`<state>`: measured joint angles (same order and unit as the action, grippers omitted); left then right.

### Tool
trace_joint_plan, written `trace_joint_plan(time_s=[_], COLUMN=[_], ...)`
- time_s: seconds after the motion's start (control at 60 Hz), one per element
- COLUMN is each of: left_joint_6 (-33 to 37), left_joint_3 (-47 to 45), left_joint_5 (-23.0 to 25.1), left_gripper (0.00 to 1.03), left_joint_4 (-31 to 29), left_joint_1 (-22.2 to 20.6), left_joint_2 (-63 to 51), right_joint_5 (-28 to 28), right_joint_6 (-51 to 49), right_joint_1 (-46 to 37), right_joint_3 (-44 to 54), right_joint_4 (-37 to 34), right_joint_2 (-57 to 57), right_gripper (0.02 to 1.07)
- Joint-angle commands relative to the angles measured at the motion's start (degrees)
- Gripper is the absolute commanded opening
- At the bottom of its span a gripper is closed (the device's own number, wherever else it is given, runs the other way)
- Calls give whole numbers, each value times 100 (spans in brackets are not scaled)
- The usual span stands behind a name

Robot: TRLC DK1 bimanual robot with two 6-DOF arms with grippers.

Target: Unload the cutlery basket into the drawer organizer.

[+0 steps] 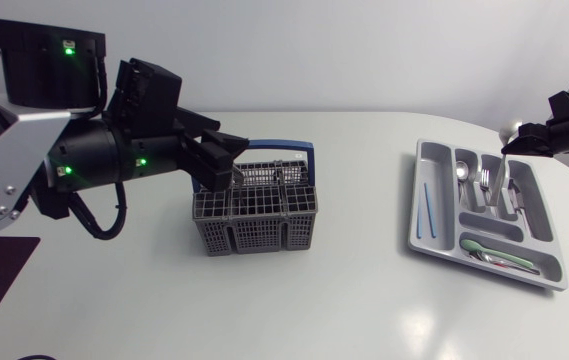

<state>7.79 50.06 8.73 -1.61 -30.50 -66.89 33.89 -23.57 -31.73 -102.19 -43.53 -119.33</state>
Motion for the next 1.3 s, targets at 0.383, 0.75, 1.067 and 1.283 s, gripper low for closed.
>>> trace_joint_plan(time_s=[0.383,0.75,1.067,1.283], left_joint_6=[100,100,100,82], left_joint_3=[-146,-208,-225,-260], left_joint_5=[111,269,357,366], left_gripper=[91,91,91,91], left_joint_4=[-41,-68,-77,-85], left_joint_1=[159,299,422,431], left_joint_2=[282,388,475,528], right_joint_5=[-2897,-3960,-4611,-4778], right_joint_6=[1628,2199,2287,2410], right_joint_1=[1406,1652,1916,1951], right_joint_3=[-468,-1251,-1338,-1664], right_joint_4=[-68,-543,-595,-833], right_joint_2=[-82,-776,-1040,-1409], right_gripper=[8,8,8,8])
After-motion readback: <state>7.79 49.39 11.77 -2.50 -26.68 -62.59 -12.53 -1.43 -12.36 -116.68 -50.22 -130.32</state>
